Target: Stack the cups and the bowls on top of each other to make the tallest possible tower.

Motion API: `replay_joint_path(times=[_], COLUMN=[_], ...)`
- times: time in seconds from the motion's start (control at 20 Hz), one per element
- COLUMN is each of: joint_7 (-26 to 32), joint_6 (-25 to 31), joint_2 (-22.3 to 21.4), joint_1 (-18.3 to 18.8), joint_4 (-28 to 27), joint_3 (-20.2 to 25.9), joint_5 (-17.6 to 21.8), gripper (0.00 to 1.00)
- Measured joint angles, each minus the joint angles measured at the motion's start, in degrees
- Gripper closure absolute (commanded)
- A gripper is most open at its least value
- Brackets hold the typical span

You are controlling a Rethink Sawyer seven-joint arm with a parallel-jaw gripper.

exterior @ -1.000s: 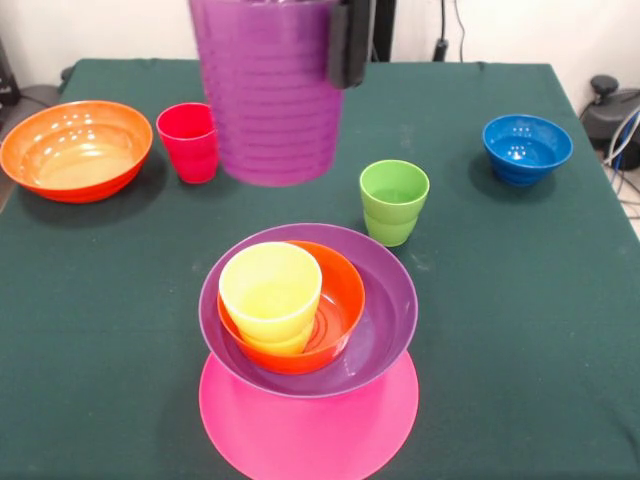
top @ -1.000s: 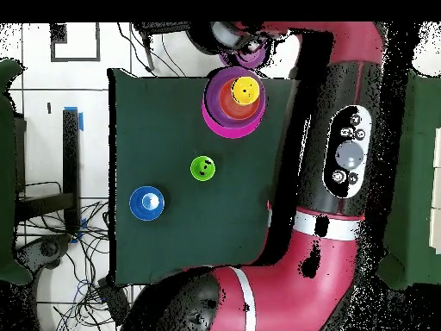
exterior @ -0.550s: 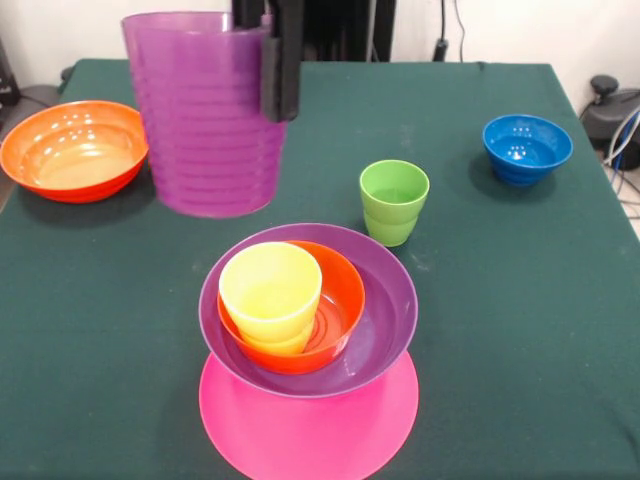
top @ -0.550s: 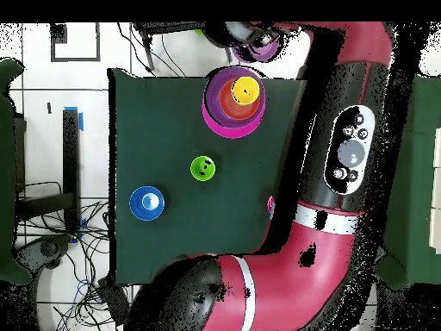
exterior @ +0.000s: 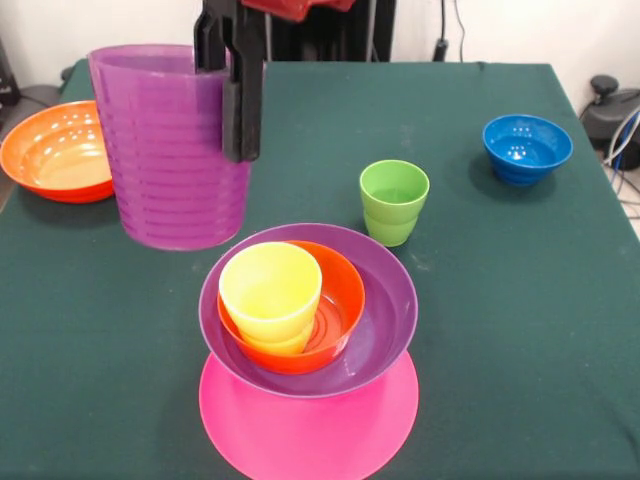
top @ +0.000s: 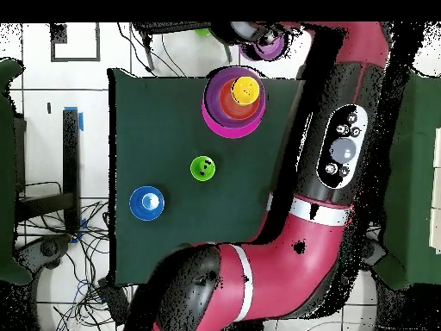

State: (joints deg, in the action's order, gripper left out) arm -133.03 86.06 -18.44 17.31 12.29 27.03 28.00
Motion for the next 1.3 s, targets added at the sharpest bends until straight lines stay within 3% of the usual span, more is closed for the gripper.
replay_joint_path(times=[0.95, 1.3], joint_7=[0.0, 0.0], joint_6=[2.23, 5.05], joint_2=[3.33, 3.38], joint_1=[0.07, 0.18], joint_4=[-2.16, -2.17], joint_3=[11.29, 13.42], joint_5=[9.55, 11.87], gripper=[1.0, 1.0])
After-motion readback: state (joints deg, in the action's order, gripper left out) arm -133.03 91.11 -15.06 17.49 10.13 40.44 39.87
